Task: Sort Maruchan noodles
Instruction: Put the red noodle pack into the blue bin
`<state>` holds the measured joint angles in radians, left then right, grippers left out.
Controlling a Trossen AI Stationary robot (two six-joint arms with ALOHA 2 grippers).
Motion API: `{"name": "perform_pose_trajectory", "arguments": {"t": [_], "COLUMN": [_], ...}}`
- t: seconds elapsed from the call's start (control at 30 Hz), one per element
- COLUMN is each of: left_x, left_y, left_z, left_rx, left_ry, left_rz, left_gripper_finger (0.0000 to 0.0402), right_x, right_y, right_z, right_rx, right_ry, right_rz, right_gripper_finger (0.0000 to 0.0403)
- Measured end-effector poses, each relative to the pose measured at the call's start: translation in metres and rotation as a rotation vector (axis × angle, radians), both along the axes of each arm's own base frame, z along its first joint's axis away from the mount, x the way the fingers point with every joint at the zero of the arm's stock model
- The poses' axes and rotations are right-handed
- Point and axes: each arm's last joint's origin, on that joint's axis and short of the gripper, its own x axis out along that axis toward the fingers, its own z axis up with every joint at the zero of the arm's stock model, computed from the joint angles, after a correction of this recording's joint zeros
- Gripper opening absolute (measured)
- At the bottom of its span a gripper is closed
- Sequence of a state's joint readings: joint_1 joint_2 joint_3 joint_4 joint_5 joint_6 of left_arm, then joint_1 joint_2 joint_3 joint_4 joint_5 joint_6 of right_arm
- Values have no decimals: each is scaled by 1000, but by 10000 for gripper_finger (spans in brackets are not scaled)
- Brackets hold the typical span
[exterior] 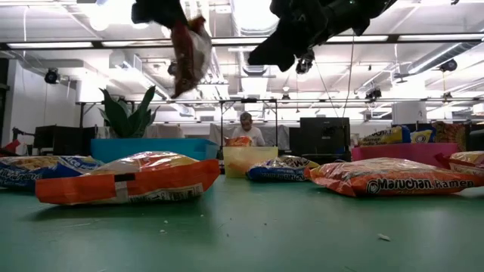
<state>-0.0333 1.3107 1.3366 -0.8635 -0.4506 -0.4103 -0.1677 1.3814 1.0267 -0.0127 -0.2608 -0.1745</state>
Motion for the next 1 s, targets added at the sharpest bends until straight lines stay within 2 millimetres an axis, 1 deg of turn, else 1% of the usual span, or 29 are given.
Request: {"name": "perform_pose_trajectory", "arguments": {"t": [0.07, 0.17, 0.33, 0.43, 0.5, 0.6, 0.83, 1.0], "left_x": [6, 10, 7, 7, 8, 7, 9, 13], "left_y": [12, 25, 36, 37, 36, 36, 37, 37], "left_z": [-8, -23, -57, -71, -76, -84, -84, -90], "left_rx": [-26, -120, -198, -265, -289, -301, -339, -355], "left_ry": [-24, -64, -23, -60, -89, -78, -121, -102], "left_rz": [-11, -38, -5, -13, -26, -19, 25, 45], "left_gripper_finger": [1, 1, 1, 1, 1, 1, 1, 1], "right_x": [-3, -5, -5, -4, -4, -4, -4, -4], "right_y": [-1, -1, -2, -2, -2, -2, -2, -2], "right_z": [0, -4, -8, -10, -10, -10, -10, -10], "right_rx": [12, 22, 10, 11, 12, 12, 18, 32], "right_ry": [19, 48, 62, 69, 71, 69, 70, 76], "right_rz": [-9, -12, -7, -8, -9, -9, -12, -19], "right_gripper_finger": [107, 106, 100, 98, 98, 102, 109, 109]}}
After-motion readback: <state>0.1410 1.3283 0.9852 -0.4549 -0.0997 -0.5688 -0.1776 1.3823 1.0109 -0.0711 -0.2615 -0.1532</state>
